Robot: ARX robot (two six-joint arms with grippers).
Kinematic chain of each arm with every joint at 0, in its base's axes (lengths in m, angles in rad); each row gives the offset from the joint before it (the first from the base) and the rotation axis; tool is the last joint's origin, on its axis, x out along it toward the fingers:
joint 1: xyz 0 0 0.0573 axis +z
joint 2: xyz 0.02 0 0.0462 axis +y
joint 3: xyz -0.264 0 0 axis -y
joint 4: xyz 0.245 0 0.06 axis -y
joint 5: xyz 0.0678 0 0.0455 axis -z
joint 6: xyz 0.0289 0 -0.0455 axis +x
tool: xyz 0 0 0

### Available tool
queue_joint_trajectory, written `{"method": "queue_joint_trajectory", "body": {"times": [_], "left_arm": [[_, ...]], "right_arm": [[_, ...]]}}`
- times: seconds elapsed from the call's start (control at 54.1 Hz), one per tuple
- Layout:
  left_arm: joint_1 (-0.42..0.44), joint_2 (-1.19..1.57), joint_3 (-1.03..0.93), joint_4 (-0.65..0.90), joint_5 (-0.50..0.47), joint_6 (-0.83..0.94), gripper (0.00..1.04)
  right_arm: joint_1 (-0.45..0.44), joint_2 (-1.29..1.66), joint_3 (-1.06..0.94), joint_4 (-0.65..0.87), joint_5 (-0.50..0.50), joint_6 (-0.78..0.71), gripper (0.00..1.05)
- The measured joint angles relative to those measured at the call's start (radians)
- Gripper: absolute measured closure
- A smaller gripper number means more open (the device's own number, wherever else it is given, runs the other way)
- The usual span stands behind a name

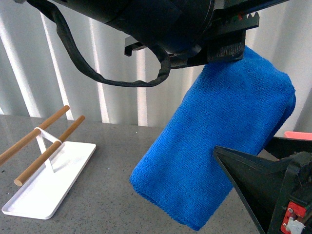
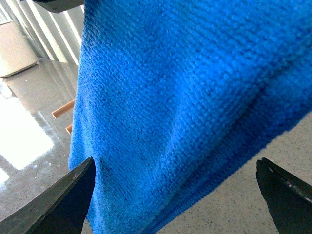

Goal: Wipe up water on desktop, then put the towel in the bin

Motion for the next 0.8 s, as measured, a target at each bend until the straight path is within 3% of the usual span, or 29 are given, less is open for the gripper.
{"method": "queue_joint_trajectory", "body": {"times": [0.111, 0.5, 0.796], "left_arm": [[0.005, 0.0, 0.0, -0.005, 0.008, -0.008, 1.01], [0.024, 0.0, 0.0, -0.014, 0.02, -0.01, 1.01], [0.038, 0.0, -0.003, -0.008, 0.047, -0.01, 1.01]], "right_arm": [[0.011, 0.018, 0.017, 0.006, -0.012, 0.0, 0.4], [-0.004, 0.018, 0.016, 0.039, -0.011, 0.046, 1.01], [-0.063, -0.027, 0.016, 0.002, -0.026, 0.063, 1.01]]}}
